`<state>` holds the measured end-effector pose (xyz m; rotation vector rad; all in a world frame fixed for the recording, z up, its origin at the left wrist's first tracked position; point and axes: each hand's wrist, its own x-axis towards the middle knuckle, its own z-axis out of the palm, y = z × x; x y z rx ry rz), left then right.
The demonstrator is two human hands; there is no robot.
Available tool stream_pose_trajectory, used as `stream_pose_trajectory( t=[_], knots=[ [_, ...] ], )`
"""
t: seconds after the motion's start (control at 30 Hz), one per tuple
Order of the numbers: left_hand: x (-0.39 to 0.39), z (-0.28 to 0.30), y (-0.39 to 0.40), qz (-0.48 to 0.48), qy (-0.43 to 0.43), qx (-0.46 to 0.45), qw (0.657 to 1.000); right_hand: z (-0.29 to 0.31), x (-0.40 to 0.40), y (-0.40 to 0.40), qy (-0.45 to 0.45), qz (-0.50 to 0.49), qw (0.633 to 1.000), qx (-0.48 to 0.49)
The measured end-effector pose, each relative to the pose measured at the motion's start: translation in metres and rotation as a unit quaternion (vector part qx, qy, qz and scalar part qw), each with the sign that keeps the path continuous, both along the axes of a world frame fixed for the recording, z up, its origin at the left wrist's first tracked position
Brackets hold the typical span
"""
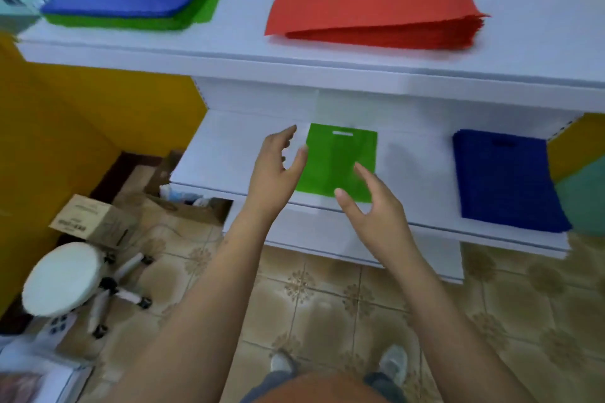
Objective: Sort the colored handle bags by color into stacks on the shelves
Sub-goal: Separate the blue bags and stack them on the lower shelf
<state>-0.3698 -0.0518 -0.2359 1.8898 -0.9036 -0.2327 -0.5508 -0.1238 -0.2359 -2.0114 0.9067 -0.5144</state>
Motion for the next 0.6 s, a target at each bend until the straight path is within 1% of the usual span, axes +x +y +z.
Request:
stream_pose_trajectory(
  t=[0.13, 0.3, 0.47, 0.6],
  knots=[
    [0.060, 0.044, 0.067, 0.045, -0.057, -0.054, 0.996, 0.028, 0.066, 0.057, -0.027, 0.028, 0.999, -0.024],
    [0.127, 0.100, 0.115, 0.088, -0.108, -0.113, 0.984, 0.061, 0.133, 0.091, -0.063, 0.044, 0.996, -0.052],
    [0.197, 0.152, 0.119, 0.089, -0.138, -0.146, 0.976, 0.099, 0.198, 0.094, -0.119, 0.044, 0.990, -0.059],
    [0.270, 0.187, 0.091, 0.068, -0.172, -0.140, 0.973, 0.130, 0.262, 0.068, -0.140, 0.050, 0.984, -0.098]
  ],
)
